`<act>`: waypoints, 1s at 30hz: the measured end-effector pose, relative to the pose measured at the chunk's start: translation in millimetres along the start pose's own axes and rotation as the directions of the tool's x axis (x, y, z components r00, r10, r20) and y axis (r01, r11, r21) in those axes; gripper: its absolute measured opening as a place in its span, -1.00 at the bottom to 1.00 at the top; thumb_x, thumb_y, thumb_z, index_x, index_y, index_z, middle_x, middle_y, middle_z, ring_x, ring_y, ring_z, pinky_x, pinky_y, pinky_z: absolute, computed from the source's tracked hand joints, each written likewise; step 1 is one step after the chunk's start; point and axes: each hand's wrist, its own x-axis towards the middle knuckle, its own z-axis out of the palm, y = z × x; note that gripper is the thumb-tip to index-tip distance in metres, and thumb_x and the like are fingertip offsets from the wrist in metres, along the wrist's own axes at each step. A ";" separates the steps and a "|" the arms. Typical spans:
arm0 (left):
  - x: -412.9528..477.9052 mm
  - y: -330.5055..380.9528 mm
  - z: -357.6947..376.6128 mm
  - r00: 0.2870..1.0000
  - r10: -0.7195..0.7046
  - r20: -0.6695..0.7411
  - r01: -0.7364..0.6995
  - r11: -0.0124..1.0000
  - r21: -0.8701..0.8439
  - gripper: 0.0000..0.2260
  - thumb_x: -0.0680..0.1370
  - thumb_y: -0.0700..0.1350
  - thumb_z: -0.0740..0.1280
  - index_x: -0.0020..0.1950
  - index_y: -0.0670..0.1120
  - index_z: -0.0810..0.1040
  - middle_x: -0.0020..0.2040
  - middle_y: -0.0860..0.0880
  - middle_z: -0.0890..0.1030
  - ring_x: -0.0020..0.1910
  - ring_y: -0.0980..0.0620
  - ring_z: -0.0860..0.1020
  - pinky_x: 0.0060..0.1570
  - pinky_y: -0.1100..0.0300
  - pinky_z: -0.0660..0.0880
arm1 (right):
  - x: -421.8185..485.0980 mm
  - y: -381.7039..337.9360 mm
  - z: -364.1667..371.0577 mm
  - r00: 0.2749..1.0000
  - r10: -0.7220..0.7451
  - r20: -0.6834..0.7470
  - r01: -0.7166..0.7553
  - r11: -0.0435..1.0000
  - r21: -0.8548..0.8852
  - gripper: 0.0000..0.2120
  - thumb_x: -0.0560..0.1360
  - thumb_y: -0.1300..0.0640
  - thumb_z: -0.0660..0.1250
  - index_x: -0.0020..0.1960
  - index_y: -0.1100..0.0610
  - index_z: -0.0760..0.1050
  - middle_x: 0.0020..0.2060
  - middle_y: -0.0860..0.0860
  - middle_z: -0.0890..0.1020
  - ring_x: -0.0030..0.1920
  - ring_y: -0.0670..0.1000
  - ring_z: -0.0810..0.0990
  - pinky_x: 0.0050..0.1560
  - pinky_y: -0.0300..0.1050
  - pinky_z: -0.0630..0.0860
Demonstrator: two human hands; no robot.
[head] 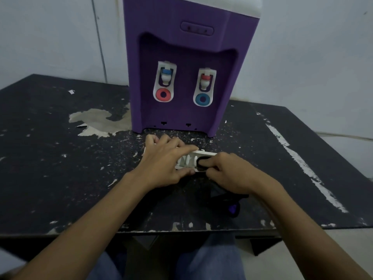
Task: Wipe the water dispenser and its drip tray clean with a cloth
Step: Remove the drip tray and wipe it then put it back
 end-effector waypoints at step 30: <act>12.9 4.4 4.5 0.994 0.030 0.109 -0.018 0.994 -0.110 -0.39 0.45 0.32 0.17 0.48 0.19 0.31 0.35 0.21 0.46 0.29 0.09 0.40 0.35 0.03 0.03 | -4.2 22.1 12.4 0.953 -0.164 -0.253 -0.001 0.837 -0.547 -0.60 0.65 -0.06 0.10 0.49 -0.13 0.26 0.17 0.06 0.46 0.04 0.16 0.59 -0.05 0.03 0.39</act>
